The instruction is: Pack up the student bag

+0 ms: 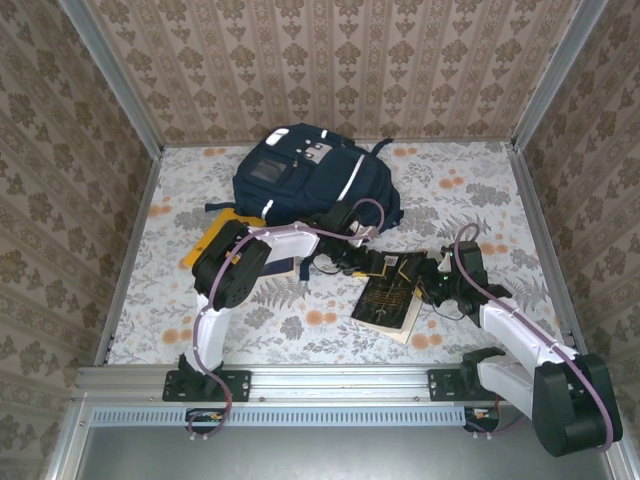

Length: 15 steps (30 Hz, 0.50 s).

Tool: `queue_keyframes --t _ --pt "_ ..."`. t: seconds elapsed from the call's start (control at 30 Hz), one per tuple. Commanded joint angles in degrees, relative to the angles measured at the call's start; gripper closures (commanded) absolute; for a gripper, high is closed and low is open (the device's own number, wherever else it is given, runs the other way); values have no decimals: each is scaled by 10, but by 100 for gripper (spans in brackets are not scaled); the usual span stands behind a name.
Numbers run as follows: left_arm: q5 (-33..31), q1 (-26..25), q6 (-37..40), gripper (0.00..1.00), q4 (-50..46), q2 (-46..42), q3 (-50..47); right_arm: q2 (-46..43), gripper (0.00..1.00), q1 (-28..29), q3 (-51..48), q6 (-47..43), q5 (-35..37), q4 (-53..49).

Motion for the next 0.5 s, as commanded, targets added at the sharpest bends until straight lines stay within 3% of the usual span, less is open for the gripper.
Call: queue_keyframes --t 0.0,0.17,0.3,0.47 --pt "30 -14 13 43 -2 2 -7 -14 52 5 3 -10 -13 3" --pt "32 -14 6 43 4 -2 -11 -2 53 7 -1 -11 -15 18" --pt "35 -13 1 43 12 -2 -14 38 35 16 9 -19 -33 34" --pt "44 -14 -5 44 19 -3 -12 74 36 35 16 -9 -42 70"
